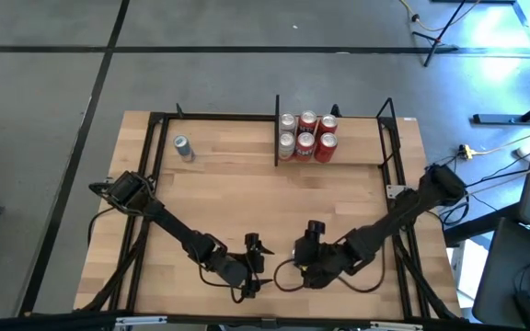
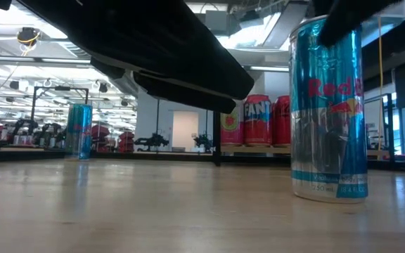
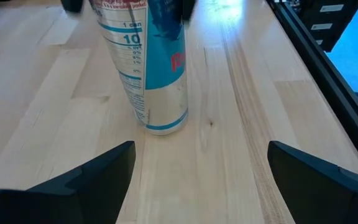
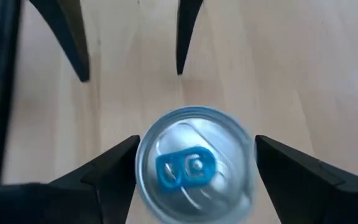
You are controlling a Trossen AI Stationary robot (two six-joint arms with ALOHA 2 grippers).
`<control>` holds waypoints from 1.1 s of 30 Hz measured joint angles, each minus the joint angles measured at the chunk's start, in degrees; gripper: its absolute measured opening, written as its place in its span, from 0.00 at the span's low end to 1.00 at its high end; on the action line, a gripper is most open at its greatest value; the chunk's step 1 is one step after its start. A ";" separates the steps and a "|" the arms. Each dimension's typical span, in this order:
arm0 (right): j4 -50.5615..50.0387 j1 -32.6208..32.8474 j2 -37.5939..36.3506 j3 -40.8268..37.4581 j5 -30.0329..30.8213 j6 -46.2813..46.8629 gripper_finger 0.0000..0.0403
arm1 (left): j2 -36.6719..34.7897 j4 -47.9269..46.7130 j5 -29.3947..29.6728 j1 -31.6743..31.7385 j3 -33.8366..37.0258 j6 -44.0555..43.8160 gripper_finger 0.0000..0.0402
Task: Place canned beverage on shelf
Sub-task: Put the bottom blue soda can on the shelf
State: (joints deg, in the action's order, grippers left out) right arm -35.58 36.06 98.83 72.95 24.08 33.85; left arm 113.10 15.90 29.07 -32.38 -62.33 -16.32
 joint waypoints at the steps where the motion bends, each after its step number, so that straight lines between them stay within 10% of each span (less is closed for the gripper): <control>1: 0.20 -0.25 0.84 0.00 -0.40 -0.63 0.74 | 0.00 0.00 -0.01 0.00 0.00 -0.01 0.88; 13: 1.43 -0.84 4.19 0.00 -1.56 -4.06 0.50 | 0.00 -0.02 -0.01 0.00 0.00 0.40 0.88; 33: -22.55 -2.12 -16.06 0.15 9.15 -2.47 0.50 | -8.93 -8.32 10.95 -7.61 6.36 -5.40 0.88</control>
State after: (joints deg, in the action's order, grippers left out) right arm -58.14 33.94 82.76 73.10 33.22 31.37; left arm 104.17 7.59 40.01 -39.99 -55.96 -21.72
